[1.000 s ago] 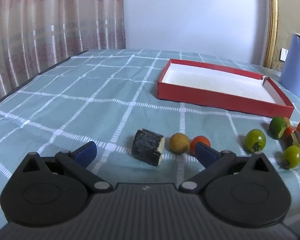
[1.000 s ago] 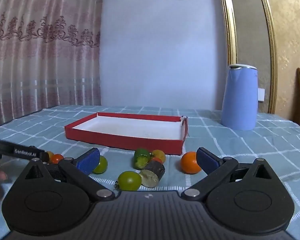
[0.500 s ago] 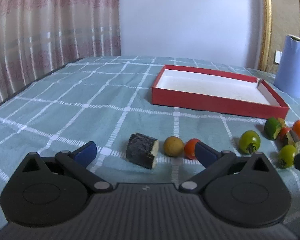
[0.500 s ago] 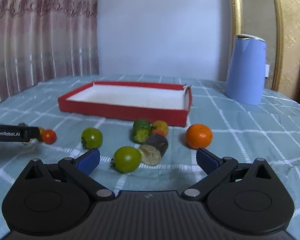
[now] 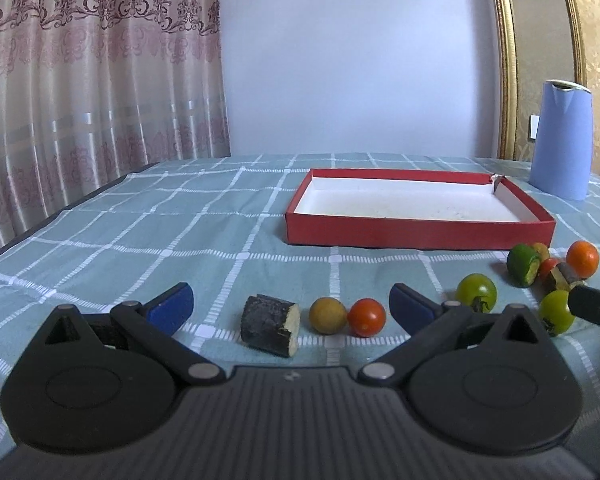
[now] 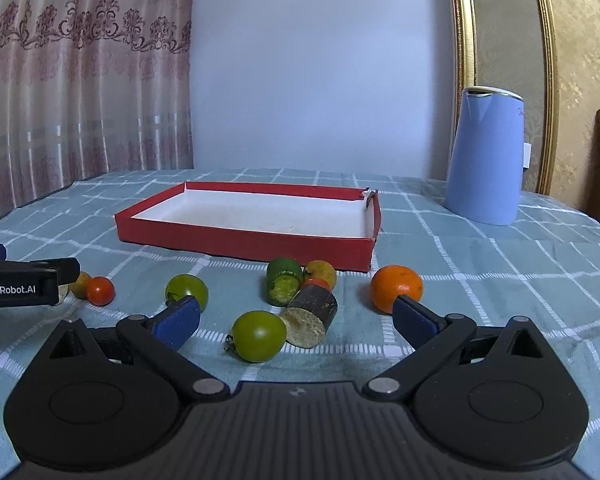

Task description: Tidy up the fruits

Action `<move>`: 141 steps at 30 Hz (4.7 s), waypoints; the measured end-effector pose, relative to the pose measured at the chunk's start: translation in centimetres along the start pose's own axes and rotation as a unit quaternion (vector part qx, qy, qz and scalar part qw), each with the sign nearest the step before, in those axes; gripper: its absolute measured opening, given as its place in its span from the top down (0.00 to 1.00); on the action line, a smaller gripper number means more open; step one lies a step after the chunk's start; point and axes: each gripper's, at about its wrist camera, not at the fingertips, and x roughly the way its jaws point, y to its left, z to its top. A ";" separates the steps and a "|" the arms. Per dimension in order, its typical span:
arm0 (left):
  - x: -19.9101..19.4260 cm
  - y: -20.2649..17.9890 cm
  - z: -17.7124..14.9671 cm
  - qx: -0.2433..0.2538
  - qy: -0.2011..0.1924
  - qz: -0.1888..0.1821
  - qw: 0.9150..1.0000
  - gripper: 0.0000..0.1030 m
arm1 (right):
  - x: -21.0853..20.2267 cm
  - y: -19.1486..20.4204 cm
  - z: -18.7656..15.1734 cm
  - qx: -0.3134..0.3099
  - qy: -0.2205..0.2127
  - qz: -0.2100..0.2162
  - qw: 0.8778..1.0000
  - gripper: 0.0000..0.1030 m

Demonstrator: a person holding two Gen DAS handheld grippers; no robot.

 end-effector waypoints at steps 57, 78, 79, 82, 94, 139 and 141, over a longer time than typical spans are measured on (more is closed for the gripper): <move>0.8 1.0 -0.5 -0.028 0.039 0.006 0.999 0.00 | -0.3 0.4 -0.7 -0.010 -0.021 0.009 1.000 0.01; 0.8 1.1 -0.6 -0.030 0.040 0.007 0.999 0.00 | -0.4 0.5 -0.9 -0.011 -0.021 0.015 1.000 0.03; 0.8 1.1 -0.6 -0.031 0.040 0.006 0.999 0.00 | -0.3 0.5 -0.9 -0.011 -0.021 0.015 1.000 0.03; 0.8 1.1 -0.6 -0.031 0.040 0.006 0.999 0.00 | -0.3 0.6 -0.9 -0.011 -0.021 0.014 1.000 0.03; 0.9 1.1 -0.6 -0.036 0.044 0.004 0.998 0.00 | -0.1 0.3 -0.7 -0.014 -0.015 0.042 0.999 0.03; 1.5 2.0 -0.5 -0.059 0.062 -0.021 0.996 0.00 | 14.0 -3.6 9.7 0.010 0.064 0.032 0.997 0.65; 1.6 2.0 -0.5 -0.056 0.065 -0.024 0.996 0.00 | 15.7 -3.6 9.3 0.004 0.081 0.026 0.996 0.64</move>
